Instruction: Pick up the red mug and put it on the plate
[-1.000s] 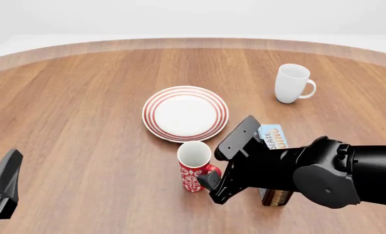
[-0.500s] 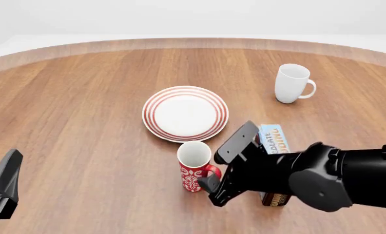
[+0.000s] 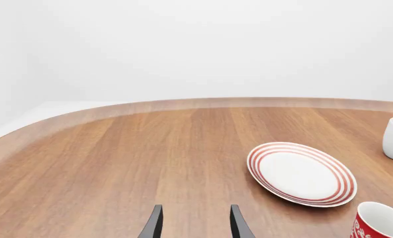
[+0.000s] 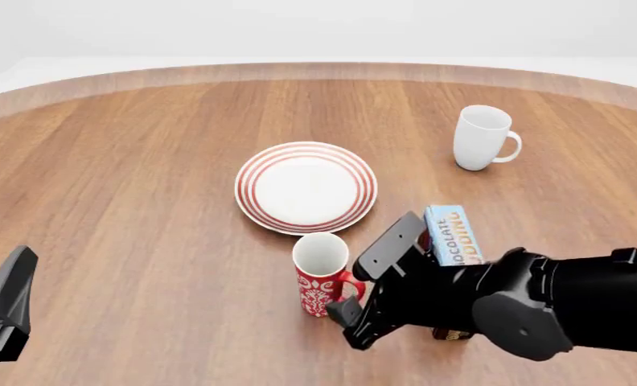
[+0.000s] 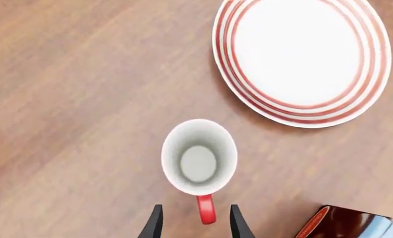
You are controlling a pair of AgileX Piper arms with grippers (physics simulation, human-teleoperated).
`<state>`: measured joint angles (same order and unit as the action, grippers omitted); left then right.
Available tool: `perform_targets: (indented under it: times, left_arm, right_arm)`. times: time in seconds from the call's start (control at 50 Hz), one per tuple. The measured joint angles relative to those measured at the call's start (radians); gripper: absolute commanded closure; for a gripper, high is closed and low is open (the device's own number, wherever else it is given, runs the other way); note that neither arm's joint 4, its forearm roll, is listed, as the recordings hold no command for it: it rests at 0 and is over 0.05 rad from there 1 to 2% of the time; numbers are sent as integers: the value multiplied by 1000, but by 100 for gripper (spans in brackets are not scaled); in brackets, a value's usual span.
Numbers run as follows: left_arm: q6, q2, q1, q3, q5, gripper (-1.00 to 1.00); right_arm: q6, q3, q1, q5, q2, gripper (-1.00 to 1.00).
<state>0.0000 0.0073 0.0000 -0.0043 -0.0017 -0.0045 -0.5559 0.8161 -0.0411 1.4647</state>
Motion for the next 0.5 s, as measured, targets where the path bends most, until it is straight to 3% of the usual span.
perform_targets:
  times: [0.22, 0.24, 0.5]
  left_arm:
    - [0, 0, 0, 0, 0, -100]
    - [0, 0, 0, 0, 0, -100]
    - [0, 0, 0, 0, 0, -100]
  right_arm:
    - [8, 6, 4, -16, 9, -100]
    - [7, 7, 4, -17, 9, 100]
    - [-8, 10, -6, -22, -2, 100]
